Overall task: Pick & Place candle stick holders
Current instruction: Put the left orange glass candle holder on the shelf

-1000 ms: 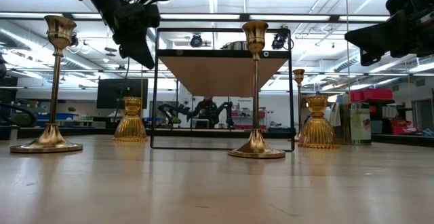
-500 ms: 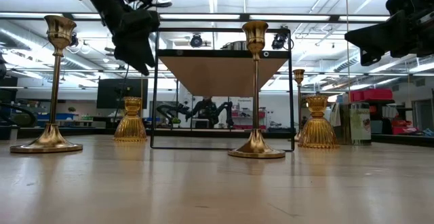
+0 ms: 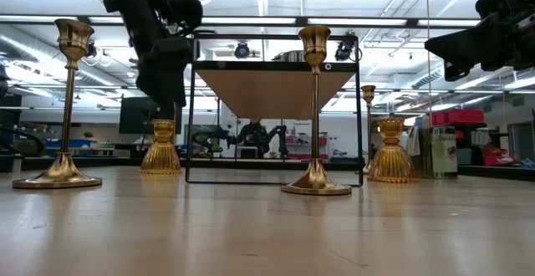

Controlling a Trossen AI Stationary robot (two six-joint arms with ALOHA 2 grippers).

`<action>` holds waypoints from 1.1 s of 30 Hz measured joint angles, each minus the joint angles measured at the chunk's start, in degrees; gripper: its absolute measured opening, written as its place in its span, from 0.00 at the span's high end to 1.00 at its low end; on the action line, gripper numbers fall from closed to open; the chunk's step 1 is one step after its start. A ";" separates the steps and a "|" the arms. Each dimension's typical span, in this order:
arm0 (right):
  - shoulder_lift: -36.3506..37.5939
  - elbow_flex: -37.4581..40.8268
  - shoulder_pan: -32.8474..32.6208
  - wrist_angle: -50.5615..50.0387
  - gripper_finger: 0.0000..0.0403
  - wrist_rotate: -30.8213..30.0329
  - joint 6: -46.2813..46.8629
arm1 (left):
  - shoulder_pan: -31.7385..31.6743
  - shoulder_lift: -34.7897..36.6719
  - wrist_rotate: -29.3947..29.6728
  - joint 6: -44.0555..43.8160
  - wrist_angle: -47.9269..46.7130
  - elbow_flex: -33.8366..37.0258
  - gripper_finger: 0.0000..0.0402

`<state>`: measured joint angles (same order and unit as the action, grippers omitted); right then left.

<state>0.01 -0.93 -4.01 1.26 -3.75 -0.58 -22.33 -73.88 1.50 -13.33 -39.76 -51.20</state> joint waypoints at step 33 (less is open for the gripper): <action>0.00 0.02 -0.02 0.00 0.93 0.17 0.02 | -1.99 -6.48 -0.22 1.14 -4.69 0.09 0.18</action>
<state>0.01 -0.91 -4.03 1.26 -3.57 -0.56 -24.32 -80.36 1.27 -12.18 -44.45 -51.11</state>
